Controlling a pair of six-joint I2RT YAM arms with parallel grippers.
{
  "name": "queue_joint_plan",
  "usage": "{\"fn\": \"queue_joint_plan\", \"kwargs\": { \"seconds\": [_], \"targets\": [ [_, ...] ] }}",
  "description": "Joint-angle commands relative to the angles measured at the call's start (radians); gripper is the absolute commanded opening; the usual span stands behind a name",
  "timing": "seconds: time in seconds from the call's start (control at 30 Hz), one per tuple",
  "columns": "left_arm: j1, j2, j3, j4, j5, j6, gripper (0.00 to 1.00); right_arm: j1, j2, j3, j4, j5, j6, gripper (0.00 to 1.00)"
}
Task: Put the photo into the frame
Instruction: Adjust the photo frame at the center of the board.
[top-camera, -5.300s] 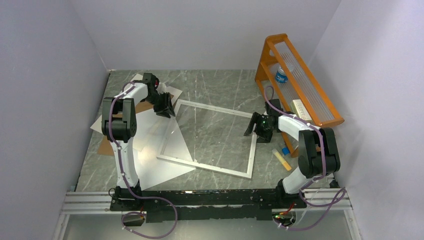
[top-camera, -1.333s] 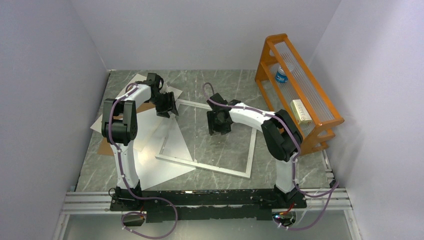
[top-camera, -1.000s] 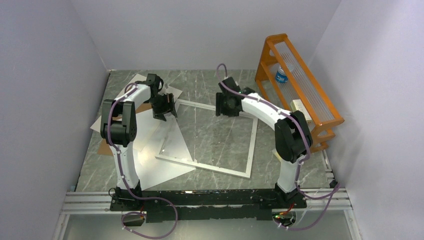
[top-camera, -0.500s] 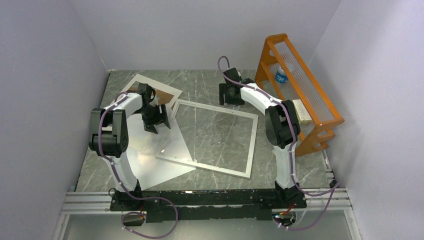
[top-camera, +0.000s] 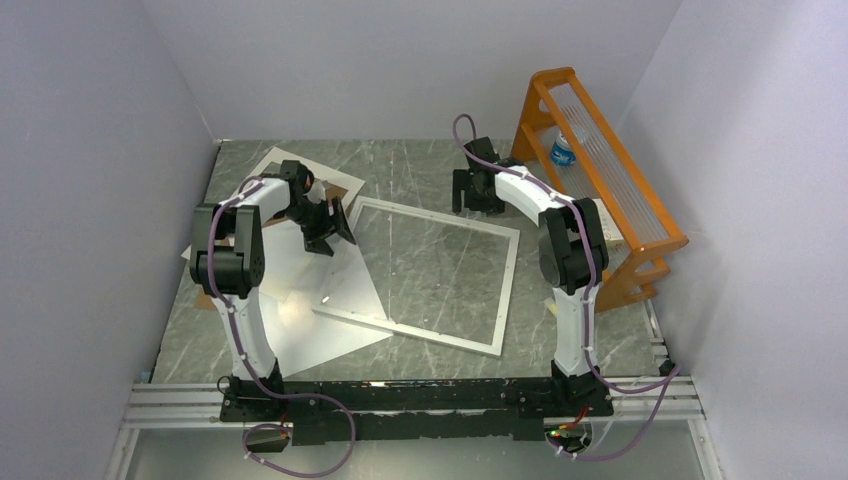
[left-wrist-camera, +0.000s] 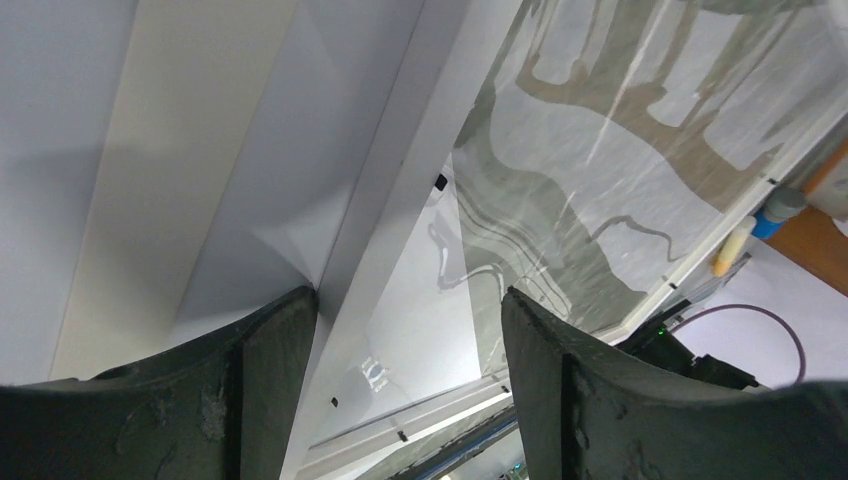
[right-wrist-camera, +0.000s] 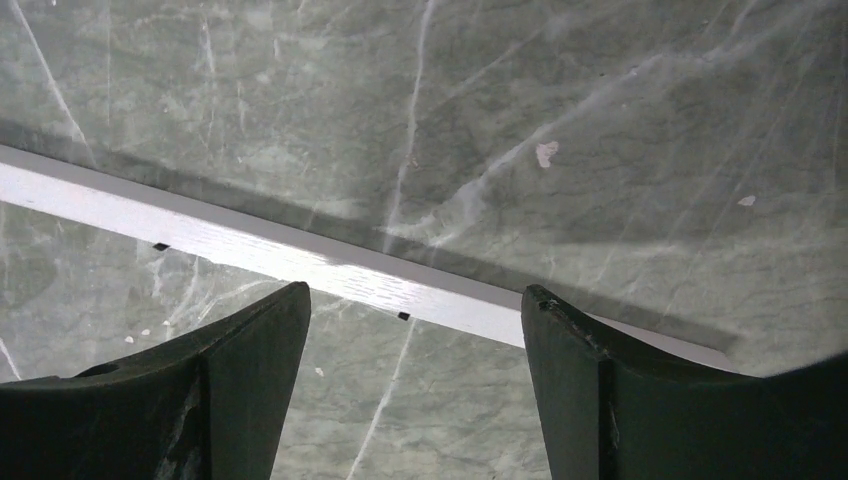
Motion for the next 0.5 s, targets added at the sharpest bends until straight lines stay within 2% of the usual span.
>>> {"fn": "queue_joint_plan", "kwargs": {
  "seconds": [0.0, 0.13, 0.2, 0.33, 0.47],
  "targets": [
    [-0.007, 0.077, 0.090, 0.052, 0.096, 0.016, 0.74, -0.022, -0.023, 0.034, 0.007, -0.019, 0.020, 0.81],
    [-0.008, 0.129, 0.146, 0.091, 0.185, 0.004, 0.74, -0.032, -0.021, 0.033, 0.013, -0.018, 0.034, 0.81],
    [-0.008, 0.147, 0.190, 0.091, 0.180, -0.017, 0.73, -0.039, -0.022, 0.034, 0.021, -0.030, 0.041, 0.81],
    [-0.006, 0.088, 0.196, 0.072, 0.030, -0.069, 0.75, -0.049, 0.004, 0.071, 0.018, -0.055, 0.029, 0.81],
    [-0.005, -0.099, 0.062, 0.091, -0.107, -0.122, 0.80, -0.060, 0.034, 0.110, 0.007, -0.087, 0.011, 0.81]
  ]
}}
